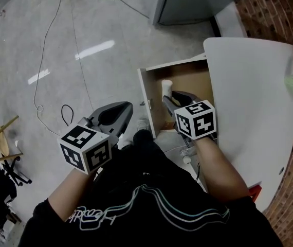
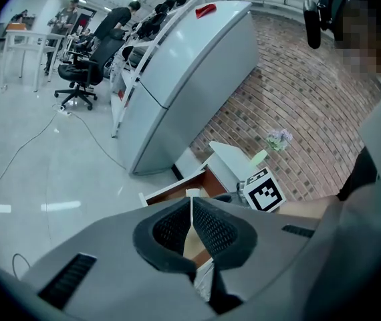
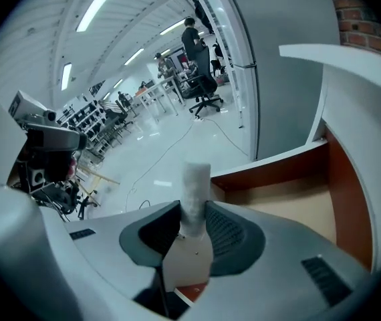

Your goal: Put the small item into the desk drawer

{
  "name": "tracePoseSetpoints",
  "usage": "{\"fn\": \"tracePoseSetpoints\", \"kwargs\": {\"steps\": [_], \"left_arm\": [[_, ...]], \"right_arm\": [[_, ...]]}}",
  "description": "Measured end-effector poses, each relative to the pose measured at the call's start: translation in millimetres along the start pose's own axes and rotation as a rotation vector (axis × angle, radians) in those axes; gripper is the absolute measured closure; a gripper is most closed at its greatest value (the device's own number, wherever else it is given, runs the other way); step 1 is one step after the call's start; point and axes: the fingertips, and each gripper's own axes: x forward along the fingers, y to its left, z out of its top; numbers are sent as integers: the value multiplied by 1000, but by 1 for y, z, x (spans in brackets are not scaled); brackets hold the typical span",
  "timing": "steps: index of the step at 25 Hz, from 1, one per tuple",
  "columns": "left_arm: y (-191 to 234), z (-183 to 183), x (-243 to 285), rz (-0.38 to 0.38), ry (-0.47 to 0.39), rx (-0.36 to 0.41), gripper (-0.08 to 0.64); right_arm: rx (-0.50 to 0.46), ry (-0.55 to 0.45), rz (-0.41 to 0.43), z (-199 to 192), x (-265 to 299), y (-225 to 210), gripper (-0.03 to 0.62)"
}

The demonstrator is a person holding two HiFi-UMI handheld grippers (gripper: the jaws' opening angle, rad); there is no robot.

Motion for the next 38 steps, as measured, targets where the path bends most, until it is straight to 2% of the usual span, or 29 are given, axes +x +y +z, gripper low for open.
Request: {"fn": "tracePoseSetpoints", "kwargs": {"steps": [9,15,19,23,29,38], "left_arm": [[36,-5,10,-6,24,-7,532],[56,-23,25,-43,81,49,531],[76,-42,37,-28,132,113,532],[89,-53,50,-32,161,83,531],[101,-61,60,-43,172,21,532],[101,-75,68,-93,211,30,531]], "right_arm": [[-23,112,-85,-24,54,-19,463],[0,184,-136,-44,86,-36,463],[-3,233,-149,-59,103,-47,463],[72,255,-132,-75,126,-60,463],[109,306,-130,-89,146,-70,462],[134,333,-113,-97,165,-79,459]]}}
